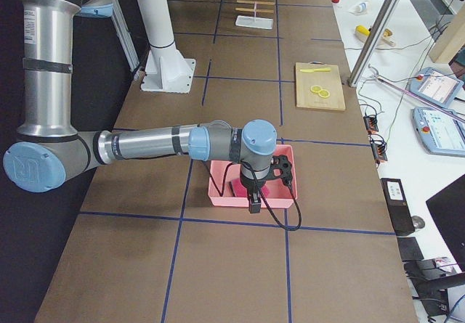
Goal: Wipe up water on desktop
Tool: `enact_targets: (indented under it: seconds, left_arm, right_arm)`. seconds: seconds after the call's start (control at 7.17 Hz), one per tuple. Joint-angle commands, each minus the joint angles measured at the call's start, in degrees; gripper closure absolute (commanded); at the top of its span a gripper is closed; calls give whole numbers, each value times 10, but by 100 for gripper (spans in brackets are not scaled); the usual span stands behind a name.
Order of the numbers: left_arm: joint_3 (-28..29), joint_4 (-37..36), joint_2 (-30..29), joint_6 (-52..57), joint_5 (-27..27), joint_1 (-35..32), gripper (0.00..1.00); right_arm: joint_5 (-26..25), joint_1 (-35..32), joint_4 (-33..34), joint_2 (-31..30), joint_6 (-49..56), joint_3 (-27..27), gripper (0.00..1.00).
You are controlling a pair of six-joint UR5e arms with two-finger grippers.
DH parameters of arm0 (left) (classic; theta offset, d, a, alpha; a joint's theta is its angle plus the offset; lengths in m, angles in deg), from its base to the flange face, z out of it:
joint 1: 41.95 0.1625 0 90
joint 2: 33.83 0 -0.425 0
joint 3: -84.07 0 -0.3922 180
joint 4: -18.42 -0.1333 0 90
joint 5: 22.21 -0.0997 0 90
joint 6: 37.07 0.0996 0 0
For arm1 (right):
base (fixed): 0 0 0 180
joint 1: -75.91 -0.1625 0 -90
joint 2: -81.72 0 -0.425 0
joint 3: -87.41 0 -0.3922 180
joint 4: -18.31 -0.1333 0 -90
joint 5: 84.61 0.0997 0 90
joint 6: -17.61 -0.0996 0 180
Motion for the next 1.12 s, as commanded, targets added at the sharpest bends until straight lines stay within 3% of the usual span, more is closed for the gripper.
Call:
enact_targets:
  seconds: [0.0, 0.14, 0.98]
  left_arm:
    - [8, 3, -12, 1, -1, 2, 0]
    - [10, 3, -18, 2, -1, 2, 0]
    - [9, 3, -33, 2, -2, 5, 0]
  right_arm:
    - [16, 8, 2, -4, -2, -21, 0]
    - [38, 8, 2, -4, -2, -23, 0]
    - [33, 9, -5, 21, -9, -24, 0]
